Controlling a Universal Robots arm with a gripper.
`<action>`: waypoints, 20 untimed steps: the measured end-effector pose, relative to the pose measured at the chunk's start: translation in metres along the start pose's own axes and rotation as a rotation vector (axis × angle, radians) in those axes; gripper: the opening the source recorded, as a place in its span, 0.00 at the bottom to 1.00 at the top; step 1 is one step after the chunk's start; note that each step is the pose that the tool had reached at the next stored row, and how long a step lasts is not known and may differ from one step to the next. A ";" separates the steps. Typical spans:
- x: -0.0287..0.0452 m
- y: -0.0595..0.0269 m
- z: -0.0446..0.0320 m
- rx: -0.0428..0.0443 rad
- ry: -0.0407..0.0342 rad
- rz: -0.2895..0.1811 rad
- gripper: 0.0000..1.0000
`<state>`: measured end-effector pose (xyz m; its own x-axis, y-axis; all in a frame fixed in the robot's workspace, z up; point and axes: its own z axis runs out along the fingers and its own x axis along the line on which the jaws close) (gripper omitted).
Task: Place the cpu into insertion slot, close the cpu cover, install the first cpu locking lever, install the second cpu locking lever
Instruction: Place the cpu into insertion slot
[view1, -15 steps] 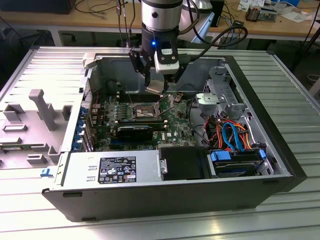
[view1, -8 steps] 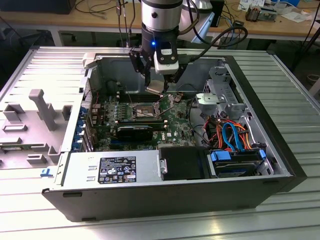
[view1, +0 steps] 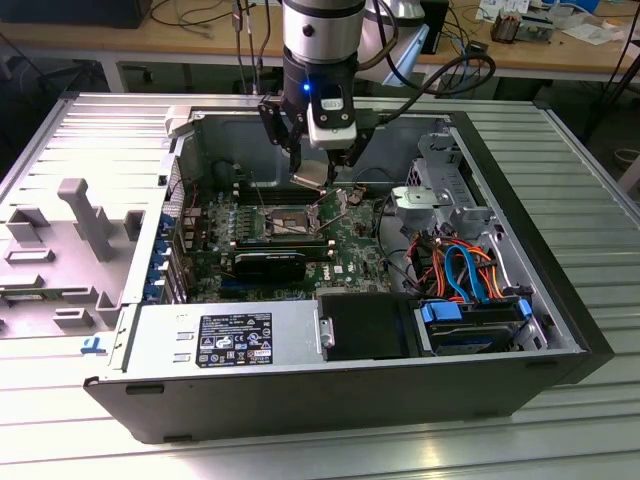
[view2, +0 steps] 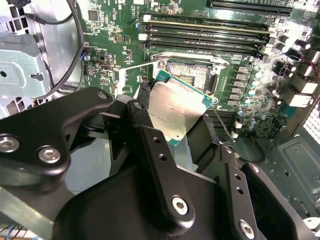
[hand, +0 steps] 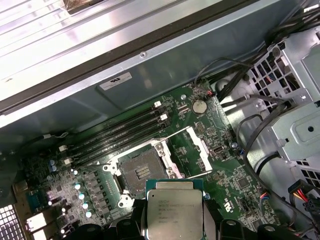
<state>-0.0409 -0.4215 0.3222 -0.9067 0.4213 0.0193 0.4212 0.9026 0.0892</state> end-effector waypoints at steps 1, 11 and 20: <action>0.0000 0.0000 0.0001 0.0000 -0.0001 0.001 0.54; 0.0000 -0.0001 0.0006 -0.0003 -0.0016 0.017 0.54; 0.0000 -0.0001 0.0011 -0.0006 -0.0029 0.032 0.54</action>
<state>-0.0409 -0.4215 0.3211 -0.8928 0.4501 0.0193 0.4499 0.8886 0.0891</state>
